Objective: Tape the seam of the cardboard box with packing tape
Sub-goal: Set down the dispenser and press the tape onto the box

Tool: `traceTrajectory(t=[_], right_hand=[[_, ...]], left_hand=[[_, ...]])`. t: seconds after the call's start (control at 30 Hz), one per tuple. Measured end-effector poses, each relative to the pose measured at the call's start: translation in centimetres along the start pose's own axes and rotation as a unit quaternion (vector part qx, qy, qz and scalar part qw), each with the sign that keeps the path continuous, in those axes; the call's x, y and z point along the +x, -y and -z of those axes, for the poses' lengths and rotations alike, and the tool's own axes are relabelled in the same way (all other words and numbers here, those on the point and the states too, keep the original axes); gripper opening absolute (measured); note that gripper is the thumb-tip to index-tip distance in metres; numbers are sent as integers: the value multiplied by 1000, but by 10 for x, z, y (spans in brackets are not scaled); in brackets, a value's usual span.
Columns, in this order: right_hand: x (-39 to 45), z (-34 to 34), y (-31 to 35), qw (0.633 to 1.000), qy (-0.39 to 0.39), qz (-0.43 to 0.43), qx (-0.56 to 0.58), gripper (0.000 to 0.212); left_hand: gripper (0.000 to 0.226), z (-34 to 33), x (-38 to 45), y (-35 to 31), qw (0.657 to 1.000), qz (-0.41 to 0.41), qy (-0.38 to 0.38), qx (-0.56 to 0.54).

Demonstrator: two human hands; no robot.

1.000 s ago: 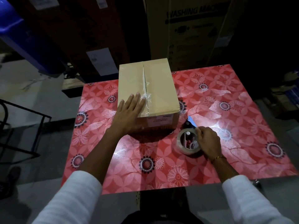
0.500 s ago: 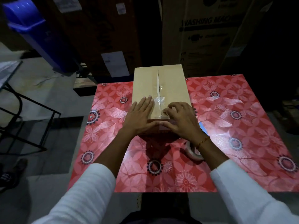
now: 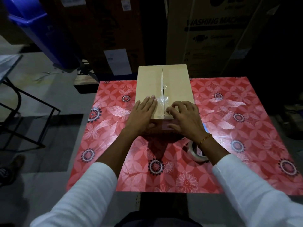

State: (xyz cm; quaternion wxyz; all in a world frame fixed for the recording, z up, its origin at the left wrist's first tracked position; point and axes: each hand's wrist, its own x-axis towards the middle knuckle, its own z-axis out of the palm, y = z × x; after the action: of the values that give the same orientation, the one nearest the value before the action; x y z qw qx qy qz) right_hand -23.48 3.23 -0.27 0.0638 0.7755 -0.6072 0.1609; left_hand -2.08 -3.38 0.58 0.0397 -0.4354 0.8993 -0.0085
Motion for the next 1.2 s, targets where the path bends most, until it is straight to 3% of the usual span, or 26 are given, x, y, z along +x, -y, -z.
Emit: traceTrajectory(t=[0.2, 0.37, 0.47, 0.73, 0.9, 1.2], right_hand=[[11, -5, 14, 998, -15, -54, -11, 58], [10, -3, 4, 1000, -11, -23, 5, 47], [10, -1, -5, 999, -7, 6, 35, 43], [4, 0, -14, 996, 3, 17, 92, 40], [2, -2, 5, 999, -1, -26, 47, 58], [6, -8, 12, 999, -21, -37, -5, 49]], left_hand=[[106, 1, -1, 1, 1000, -1, 9, 16], [95, -2, 0, 3, 1000, -6, -2, -26], [102, -5, 0, 1, 998, 5, -22, -57], [96, -5, 1, -3, 999, 19, -19, -25], [101, -7, 0, -1, 1000, 9, -4, 3], [95, -12, 1, -1, 1000, 17, -14, -2]])
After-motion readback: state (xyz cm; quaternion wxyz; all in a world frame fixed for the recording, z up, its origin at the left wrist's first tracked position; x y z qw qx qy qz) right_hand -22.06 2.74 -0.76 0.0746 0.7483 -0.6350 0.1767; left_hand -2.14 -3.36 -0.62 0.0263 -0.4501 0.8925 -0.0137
